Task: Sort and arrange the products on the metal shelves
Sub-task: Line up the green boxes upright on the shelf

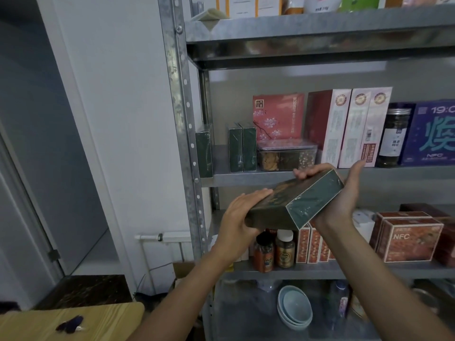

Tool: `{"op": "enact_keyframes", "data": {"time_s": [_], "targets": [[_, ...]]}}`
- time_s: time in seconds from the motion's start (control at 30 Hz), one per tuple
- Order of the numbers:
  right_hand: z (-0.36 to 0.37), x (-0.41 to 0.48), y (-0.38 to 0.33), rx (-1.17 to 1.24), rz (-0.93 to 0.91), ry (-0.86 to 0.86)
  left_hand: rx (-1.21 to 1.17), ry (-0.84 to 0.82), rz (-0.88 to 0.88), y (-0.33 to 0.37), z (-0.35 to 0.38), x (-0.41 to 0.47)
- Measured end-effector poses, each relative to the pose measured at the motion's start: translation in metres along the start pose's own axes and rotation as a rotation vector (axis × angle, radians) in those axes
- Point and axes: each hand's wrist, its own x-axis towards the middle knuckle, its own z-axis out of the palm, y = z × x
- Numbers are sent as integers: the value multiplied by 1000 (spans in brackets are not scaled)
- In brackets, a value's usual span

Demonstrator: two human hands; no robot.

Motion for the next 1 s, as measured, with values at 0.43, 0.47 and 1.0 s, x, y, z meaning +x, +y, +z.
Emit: {"op": "enact_keyframes", "data": {"time_s": [0.43,0.47,1.0], "targets": [[36,-6,3,-448,-585,113,30,-26,-69,42,-22,0],[39,-7,5,-522,-644,99,57,-22,-61,43,-23,2],[-36,3,0,-1433,-612,-427,-171,-91,-261,12,-52,10]]}}
